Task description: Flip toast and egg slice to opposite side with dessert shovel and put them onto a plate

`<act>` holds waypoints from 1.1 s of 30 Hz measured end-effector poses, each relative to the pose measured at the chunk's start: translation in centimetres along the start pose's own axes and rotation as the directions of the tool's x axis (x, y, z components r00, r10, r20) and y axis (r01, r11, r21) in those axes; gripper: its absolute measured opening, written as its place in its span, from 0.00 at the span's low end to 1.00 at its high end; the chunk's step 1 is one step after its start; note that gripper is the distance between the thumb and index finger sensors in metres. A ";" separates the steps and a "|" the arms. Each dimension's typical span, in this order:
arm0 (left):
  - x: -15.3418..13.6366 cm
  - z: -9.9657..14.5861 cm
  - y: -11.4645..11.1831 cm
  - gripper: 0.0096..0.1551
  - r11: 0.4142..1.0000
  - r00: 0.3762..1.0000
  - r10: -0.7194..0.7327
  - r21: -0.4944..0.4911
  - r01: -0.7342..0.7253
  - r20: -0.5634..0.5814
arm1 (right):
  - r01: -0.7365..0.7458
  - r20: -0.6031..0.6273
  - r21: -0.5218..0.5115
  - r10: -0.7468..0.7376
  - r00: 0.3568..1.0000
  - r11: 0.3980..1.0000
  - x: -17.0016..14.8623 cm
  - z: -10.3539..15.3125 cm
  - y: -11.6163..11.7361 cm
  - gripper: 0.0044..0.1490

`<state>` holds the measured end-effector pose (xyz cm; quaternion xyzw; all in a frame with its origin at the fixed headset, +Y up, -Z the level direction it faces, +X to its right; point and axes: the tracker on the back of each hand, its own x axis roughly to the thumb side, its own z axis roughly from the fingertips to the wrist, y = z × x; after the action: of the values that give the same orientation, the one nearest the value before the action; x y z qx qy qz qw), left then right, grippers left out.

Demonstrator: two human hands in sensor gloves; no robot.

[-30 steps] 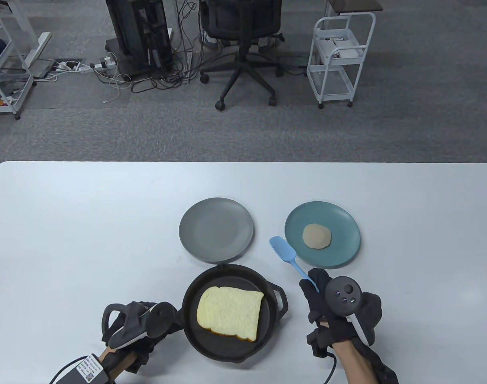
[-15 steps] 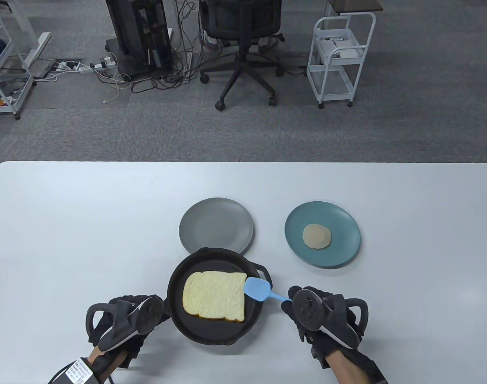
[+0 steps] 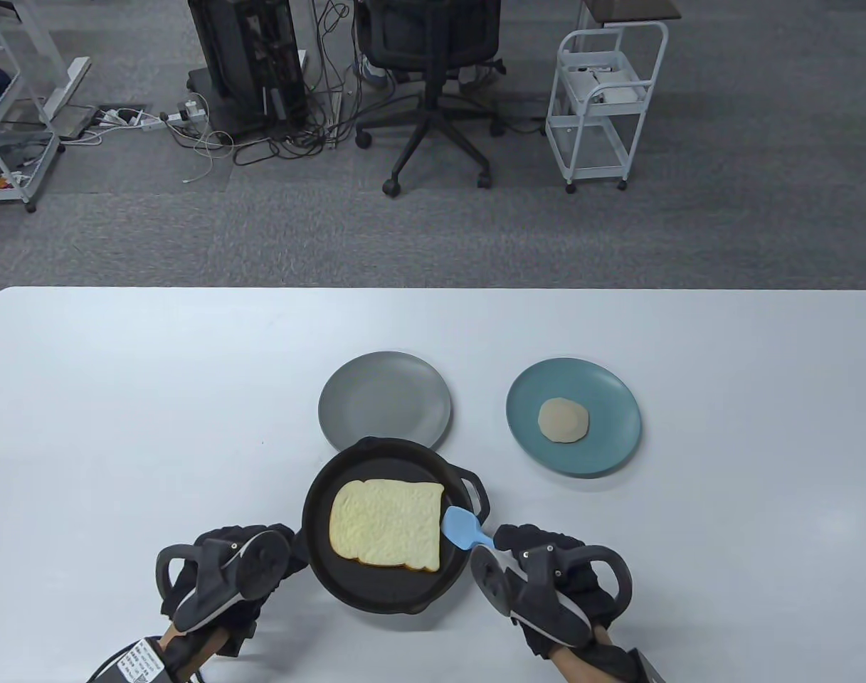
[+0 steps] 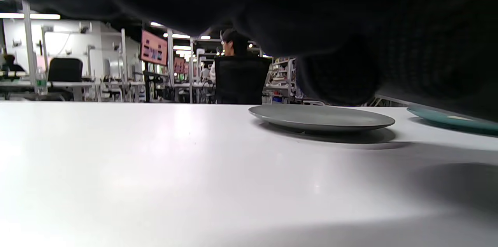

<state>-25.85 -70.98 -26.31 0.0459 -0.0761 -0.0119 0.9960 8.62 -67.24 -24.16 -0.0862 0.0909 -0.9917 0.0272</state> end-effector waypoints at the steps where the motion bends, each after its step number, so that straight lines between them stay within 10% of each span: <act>1: -0.1 0.1 0.1 0.21 1.000 1.000 0.010 0.001 -0.010 -0.001 | 0.069 0.005 0.005 -0.069 0.998 0.998 -0.7 -0.1 0.4 0.29; 11: 0.1 -0.2 -1.1 0.22 0.999 1.000 0.026 -0.036 -0.026 0.000 | 0.521 -0.132 0.124 -0.506 0.852 0.845 -3.9 -1.9 4.5 0.29; 23: 2.7 0.6 -0.9 0.22 0.998 0.989 -0.060 0.005 0.060 0.138 | 0.465 -0.042 0.136 -0.464 0.885 0.875 -1.4 -1.2 2.7 0.29; 27: 2.9 0.8 -0.6 0.22 0.999 0.982 -0.045 0.007 0.044 0.181 | 0.539 -0.026 0.296 -0.557 0.830 0.789 -0.9 -1.4 4.0 0.30; 33: 2.4 0.5 -0.8 0.23 1.000 0.985 -0.009 -0.018 0.012 0.171 | 0.579 -0.052 0.272 -0.589 0.807 0.769 -1.6 -1.6 4.2 0.30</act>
<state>-23.55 -71.93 -25.58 0.0358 -0.1611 -0.0219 0.9861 10.08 -70.98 -26.81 -0.1235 -0.0791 -0.9520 -0.2687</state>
